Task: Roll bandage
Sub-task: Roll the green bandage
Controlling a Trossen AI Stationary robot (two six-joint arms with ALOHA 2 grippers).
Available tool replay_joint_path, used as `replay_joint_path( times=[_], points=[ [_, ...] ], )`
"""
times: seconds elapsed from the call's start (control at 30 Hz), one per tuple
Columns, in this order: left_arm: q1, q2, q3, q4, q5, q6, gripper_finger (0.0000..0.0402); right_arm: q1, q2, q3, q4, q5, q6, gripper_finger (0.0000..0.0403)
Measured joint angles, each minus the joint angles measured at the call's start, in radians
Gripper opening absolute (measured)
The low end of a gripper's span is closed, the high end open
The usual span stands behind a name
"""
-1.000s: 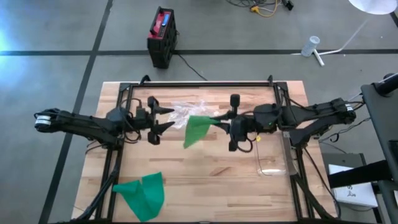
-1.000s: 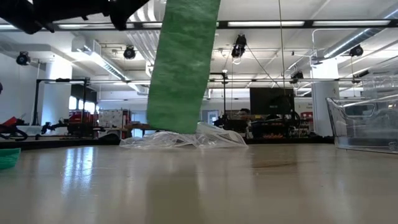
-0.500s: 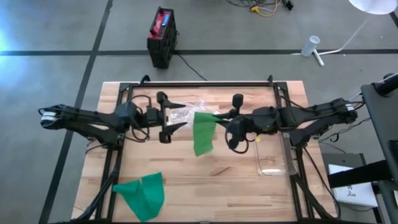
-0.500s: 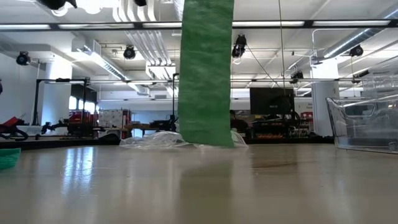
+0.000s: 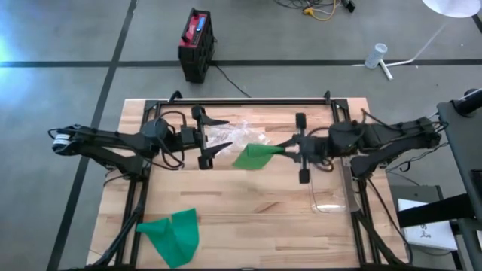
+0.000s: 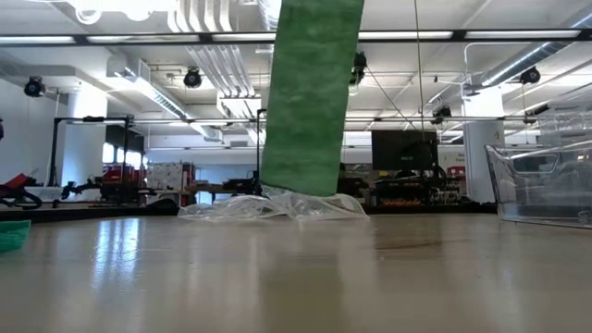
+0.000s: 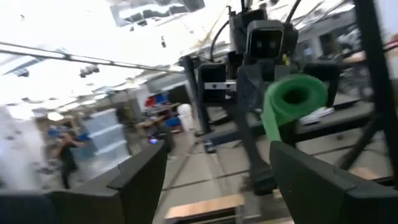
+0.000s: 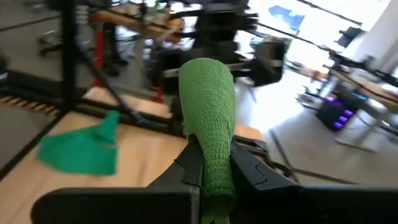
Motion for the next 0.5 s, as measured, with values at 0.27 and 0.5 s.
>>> replay_joint_path(
  times=[0.27, 0.5],
  points=[
    [0.004, 0.002, 0.000, 0.025, -0.084, 0.058, 0.0252, -0.051, 0.030, 0.001, -0.059, 0.013, 0.005, 0.0024],
    [0.004, -0.004, 0.000, 0.015, -0.084, 0.052, 0.0240, -0.051, 0.065, 0.001, -0.083, 0.031, 0.036, 0.0024]
  ],
)
